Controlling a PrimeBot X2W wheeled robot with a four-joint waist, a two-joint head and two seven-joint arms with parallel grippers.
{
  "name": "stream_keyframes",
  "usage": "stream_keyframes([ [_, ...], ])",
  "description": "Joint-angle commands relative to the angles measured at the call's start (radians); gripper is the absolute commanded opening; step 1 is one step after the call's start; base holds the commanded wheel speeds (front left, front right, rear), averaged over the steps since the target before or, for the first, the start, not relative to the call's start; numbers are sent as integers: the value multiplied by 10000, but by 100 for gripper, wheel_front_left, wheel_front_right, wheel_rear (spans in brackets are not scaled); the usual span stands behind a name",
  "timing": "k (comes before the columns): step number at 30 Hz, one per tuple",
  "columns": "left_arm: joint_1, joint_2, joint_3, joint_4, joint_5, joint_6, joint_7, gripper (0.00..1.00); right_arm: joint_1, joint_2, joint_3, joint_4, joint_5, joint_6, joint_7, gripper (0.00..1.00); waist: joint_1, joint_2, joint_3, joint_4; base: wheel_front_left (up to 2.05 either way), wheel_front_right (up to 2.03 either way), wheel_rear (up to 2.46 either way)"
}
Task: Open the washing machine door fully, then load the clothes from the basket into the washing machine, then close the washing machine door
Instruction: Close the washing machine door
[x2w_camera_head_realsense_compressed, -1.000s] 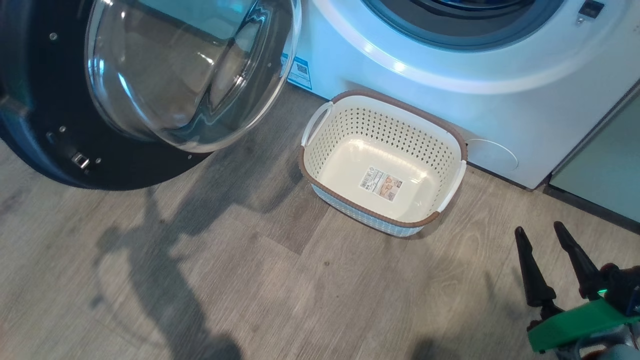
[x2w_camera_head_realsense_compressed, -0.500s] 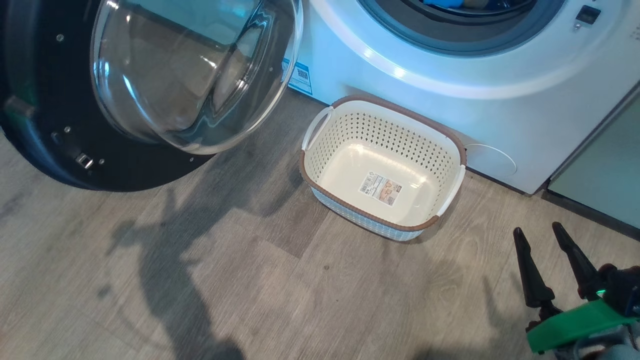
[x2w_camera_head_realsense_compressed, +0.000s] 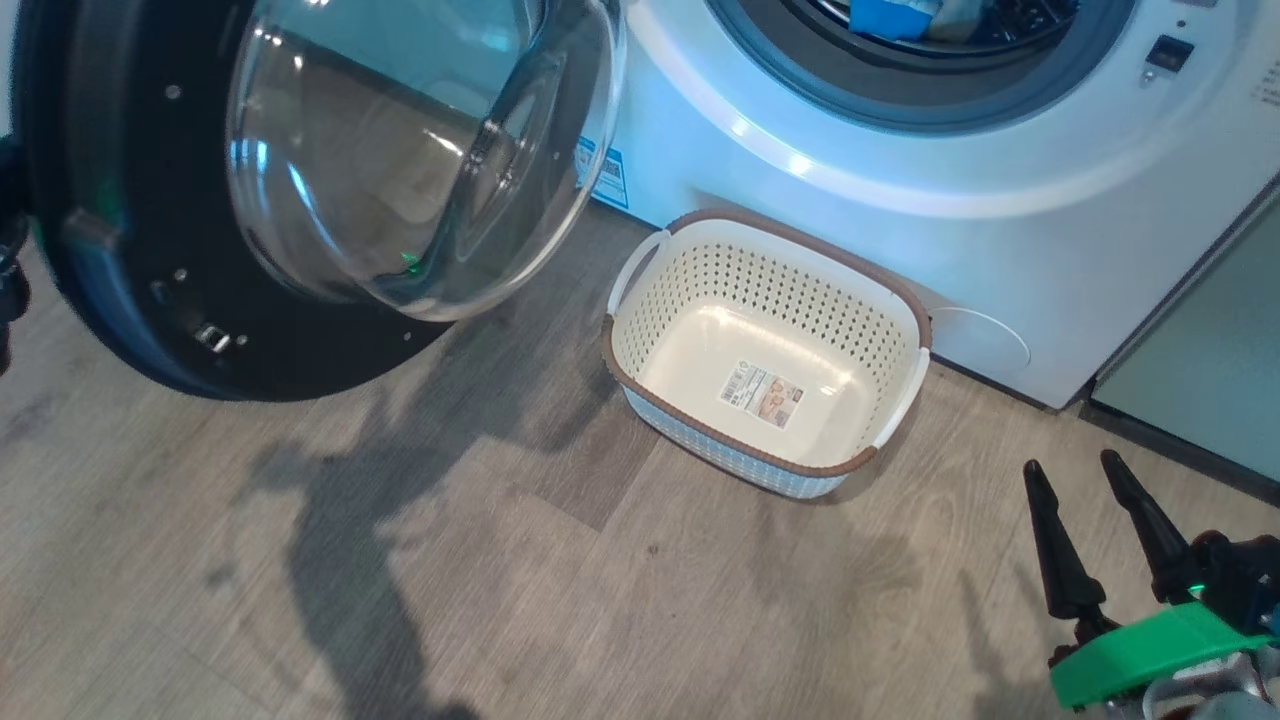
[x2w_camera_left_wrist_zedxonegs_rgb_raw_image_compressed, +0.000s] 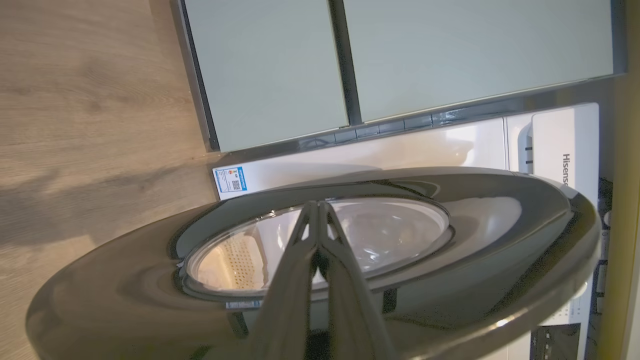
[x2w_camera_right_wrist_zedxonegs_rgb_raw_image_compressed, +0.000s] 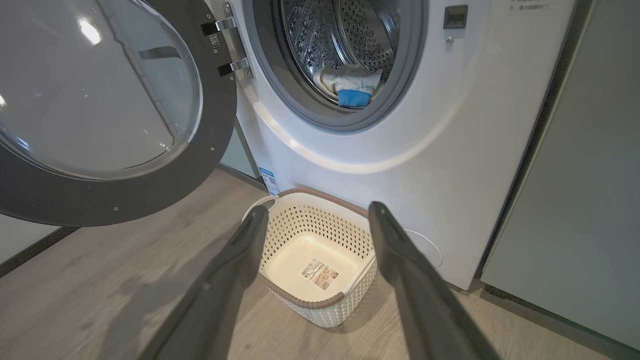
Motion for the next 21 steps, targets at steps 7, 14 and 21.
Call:
stream_keyframes([
  [7, -28, 108, 22, -588, -200, -28, 604, 0, -156, 48, 99, -235, 16, -27, -69, 100, 0, 0, -301, 139, 0, 0, 0],
  [14, 388, -290, -328, -973, -160, -28, 1125, 0, -67, 166, 135, -182, 43, -27, -69, 100, 0, 0, -615, 145, 0, 0, 0],
  [21, 878, -771, -523, -1716, -335, -28, 1628, 0, 23, 252, 74, -176, 50, -27, -69, 100, 0, 0, -763, 144, 0, 0, 0],
])
